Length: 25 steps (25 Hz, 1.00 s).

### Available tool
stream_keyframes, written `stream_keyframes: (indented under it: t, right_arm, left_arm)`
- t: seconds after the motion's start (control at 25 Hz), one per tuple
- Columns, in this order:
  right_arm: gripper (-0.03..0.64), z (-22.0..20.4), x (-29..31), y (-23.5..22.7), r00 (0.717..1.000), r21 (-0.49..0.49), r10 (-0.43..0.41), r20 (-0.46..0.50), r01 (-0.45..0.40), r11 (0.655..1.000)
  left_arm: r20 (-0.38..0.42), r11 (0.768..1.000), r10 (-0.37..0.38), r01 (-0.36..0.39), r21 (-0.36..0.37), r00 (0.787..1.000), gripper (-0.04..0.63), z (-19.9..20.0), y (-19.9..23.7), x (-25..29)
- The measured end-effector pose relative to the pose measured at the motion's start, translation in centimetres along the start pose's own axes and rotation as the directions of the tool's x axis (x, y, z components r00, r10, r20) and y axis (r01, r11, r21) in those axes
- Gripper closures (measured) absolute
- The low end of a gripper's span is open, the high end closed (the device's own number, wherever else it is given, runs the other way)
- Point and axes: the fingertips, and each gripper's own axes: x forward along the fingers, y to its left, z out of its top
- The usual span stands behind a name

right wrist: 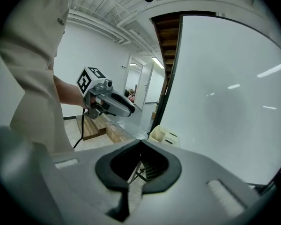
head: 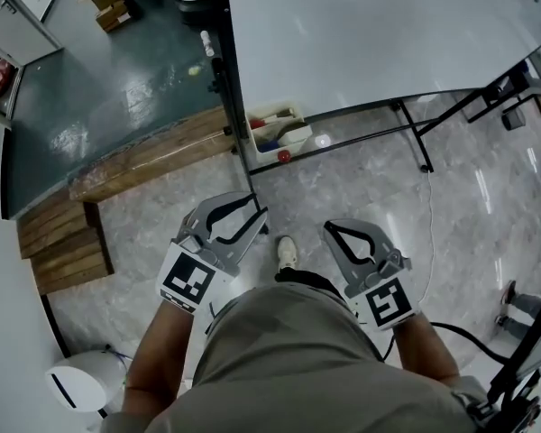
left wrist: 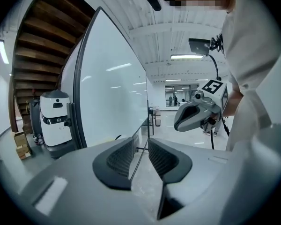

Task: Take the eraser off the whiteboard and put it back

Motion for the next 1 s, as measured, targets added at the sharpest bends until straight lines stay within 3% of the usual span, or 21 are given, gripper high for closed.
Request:
stream_keyframes:
  t: [0.48, 0.8, 1.0]
  right_arm:
    - [0.615, -5.0, 0.6, -8.1, 1.0, 0.056, 0.004, -0.019, -0.003, 0.998]
    - [0.615, -8.1, 1.5, -11.0, 0.999, 0.098, 0.026, -0.04, -0.022, 0.995]
    - [0.615, -8.7, 1.7, -10.5, 0.997, 0.099, 0.05, -0.052, -0.045, 0.994]
  left_arm:
    - [-0.132, 0.996, 0.012, 0.0, 0.088, 0.991, 0.395, -1.1, 4.4, 10.7]
    - [-0.242, 0.992, 0.011, 0.019, 0.122, 0.97, 0.353, -3.0, 6.1, 15.4]
    - [-0.292, 0.988, 0.007, 0.038, 0.148, 0.956, 0.337, -4.0, 6.4, 16.2]
